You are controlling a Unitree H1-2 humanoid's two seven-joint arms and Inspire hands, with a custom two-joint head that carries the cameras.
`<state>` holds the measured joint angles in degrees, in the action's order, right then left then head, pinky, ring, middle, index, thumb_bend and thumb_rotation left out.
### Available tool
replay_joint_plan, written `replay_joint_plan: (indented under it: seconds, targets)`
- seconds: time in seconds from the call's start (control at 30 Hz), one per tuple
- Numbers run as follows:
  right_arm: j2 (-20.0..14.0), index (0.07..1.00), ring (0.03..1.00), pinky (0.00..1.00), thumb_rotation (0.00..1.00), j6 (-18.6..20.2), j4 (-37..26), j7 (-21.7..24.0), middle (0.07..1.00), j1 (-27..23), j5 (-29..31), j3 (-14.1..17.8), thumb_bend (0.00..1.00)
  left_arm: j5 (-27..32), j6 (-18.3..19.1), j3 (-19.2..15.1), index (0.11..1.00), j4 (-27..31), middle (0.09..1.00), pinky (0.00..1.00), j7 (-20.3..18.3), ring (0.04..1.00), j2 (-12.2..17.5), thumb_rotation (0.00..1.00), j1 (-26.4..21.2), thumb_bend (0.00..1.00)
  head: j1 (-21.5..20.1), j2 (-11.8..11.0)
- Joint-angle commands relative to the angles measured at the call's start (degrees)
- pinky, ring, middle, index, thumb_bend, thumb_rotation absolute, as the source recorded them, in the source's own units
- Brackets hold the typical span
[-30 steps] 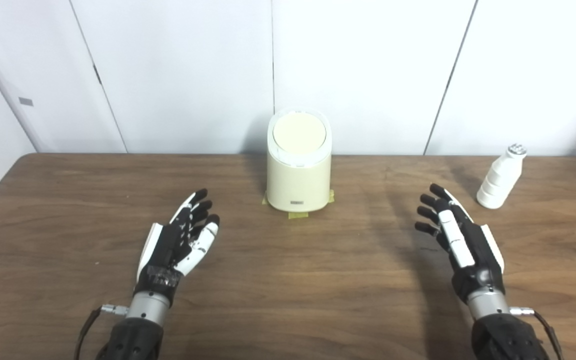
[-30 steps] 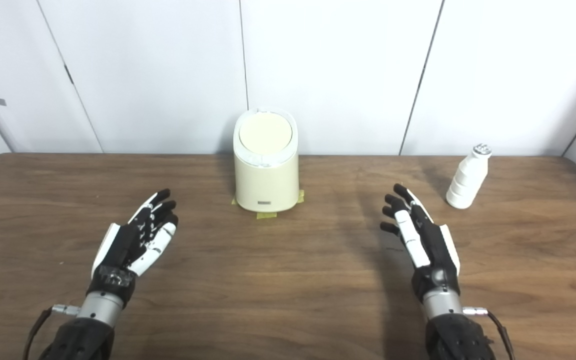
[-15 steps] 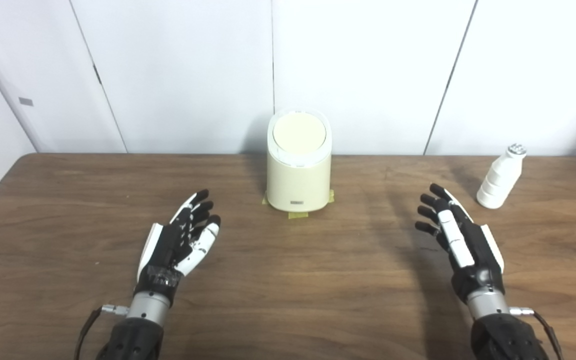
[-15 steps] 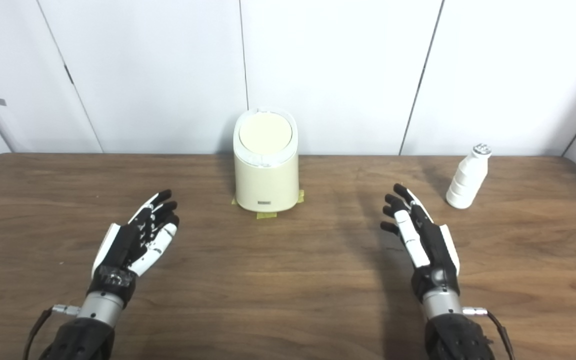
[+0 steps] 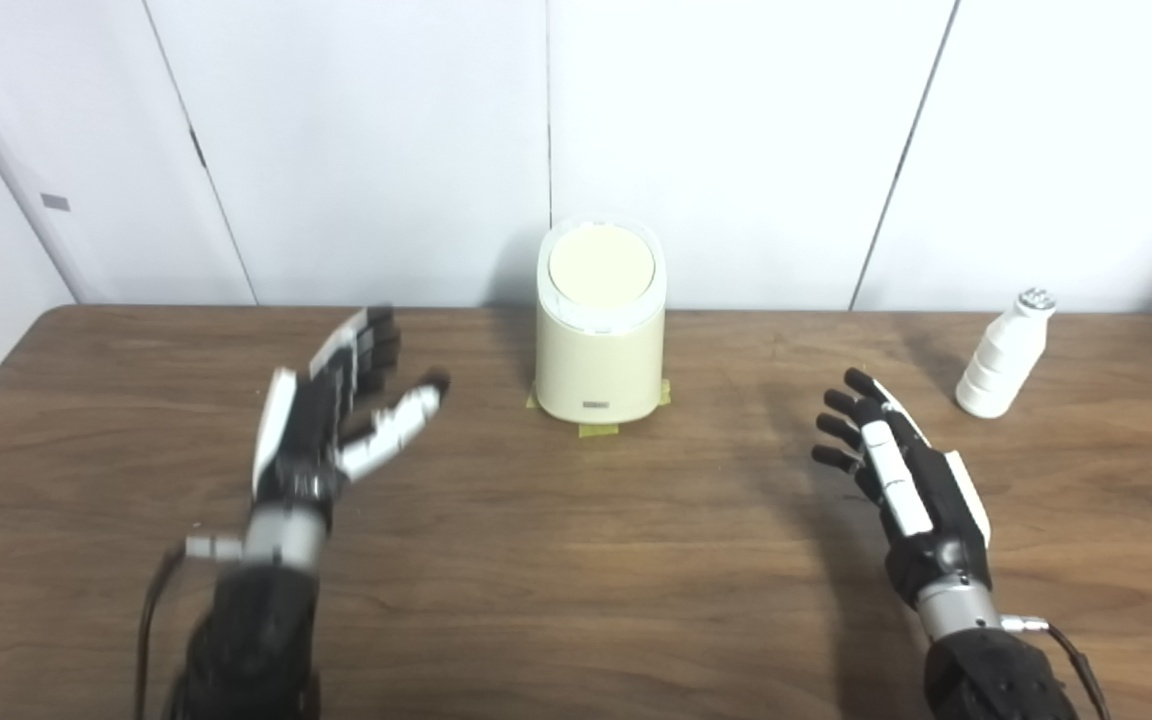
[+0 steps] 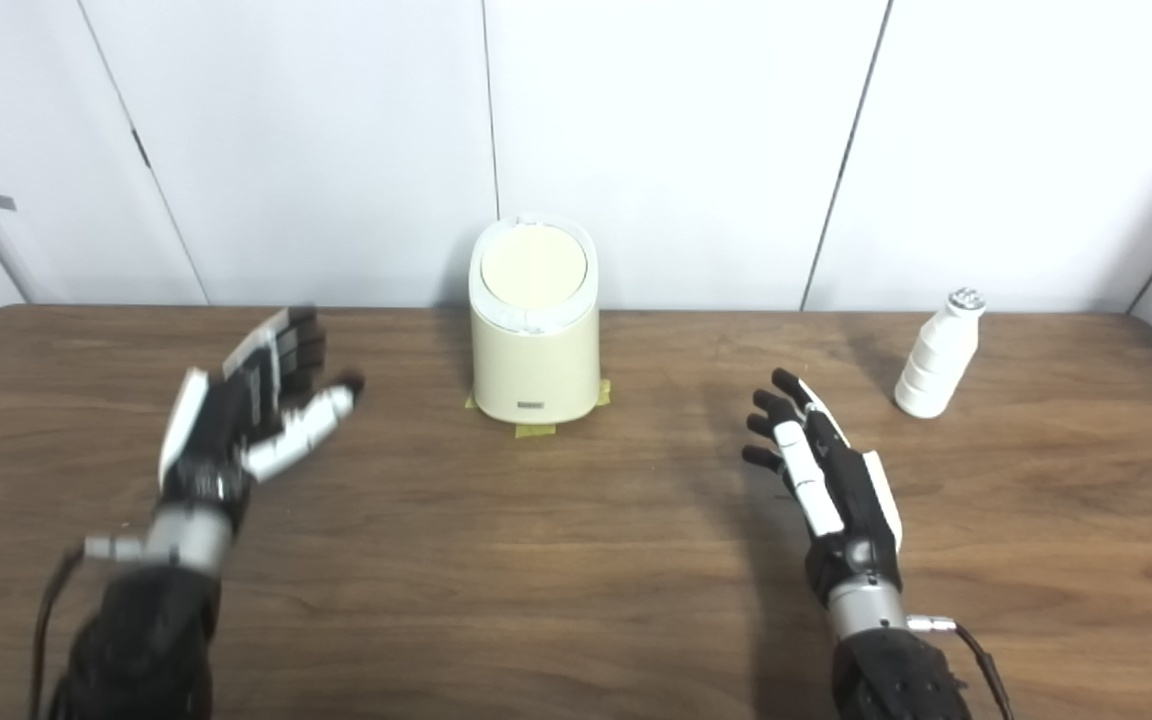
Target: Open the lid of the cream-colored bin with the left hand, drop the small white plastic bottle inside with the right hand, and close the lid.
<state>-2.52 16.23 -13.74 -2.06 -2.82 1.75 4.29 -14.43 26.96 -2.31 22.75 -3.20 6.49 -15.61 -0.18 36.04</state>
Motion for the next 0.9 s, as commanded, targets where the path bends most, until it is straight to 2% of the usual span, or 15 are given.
replay_joint_plan:
  seconds: [0.0, 0.13, 0.33, 0.5, 0.67, 0.87]
  targets:
    - [0.34, 0.881, 0.835, 0.75, 0.77, -1.48, -1.79, -0.11, 0.852, -1.41, 0.31, 0.14, 0.41, -1.43, -0.10, -0.44, 0.915, -0.27, 0.872, 0.77, -1.16, 0.851, 0.66, 0.24, -3.85, 0.75, -0.05, 0.03]
    - [0.54, 0.885, 0.846, 0.76, 0.76, -1.44, -1.84, -0.16, 0.859, -1.38, 0.45, 0.30, 0.41, -3.17, -0.05, -1.71, 0.931, -3.04, 0.889, 0.80, -3.76, 0.869, 0.10, 0.23, -8.85, 0.79, 0.01, -0.06]
    - [0.59, 0.888, 0.853, 0.76, 0.78, -1.62, -1.99, -0.26, 0.866, -1.20, 0.19, 0.12, 0.42, -3.87, -0.06, -2.16, 0.954, -11.02, 0.914, 0.79, -6.42, 0.885, 0.00, 0.20, -17.03, 0.83, 0.07, -0.12]
    - [0.90, 0.888, 0.852, 0.77, 0.77, -1.27, -2.49, -0.15, 0.866, -1.06, 0.21, -0.09, 0.40, -5.72, -0.06, -1.20, 0.957, -16.25, 0.924, 0.81, -8.02, 0.894, -0.21, 0.18, -21.79, 0.85, -0.13, -0.18]
    - [1.40, 0.891, 0.859, 0.76, 0.78, -1.41, -2.04, -0.80, 0.868, -1.36, 0.04, 0.10, 0.42, -8.55, -0.07, 3.01, 0.951, -22.05, 0.929, 0.81, -8.93, 0.897, 1.50, 0.14, -26.64, 0.86, -0.24, -0.35]
    - [1.58, 0.890, 0.847, 0.76, 0.77, -1.34, -1.97, -0.86, 0.846, -1.76, 0.13, -0.04, 0.42, -8.47, -0.52, 8.25, 0.973, -29.07, 0.948, 0.79, -11.08, 0.915, 3.65, 0.15, -32.19, 0.88, -0.52, -0.47]
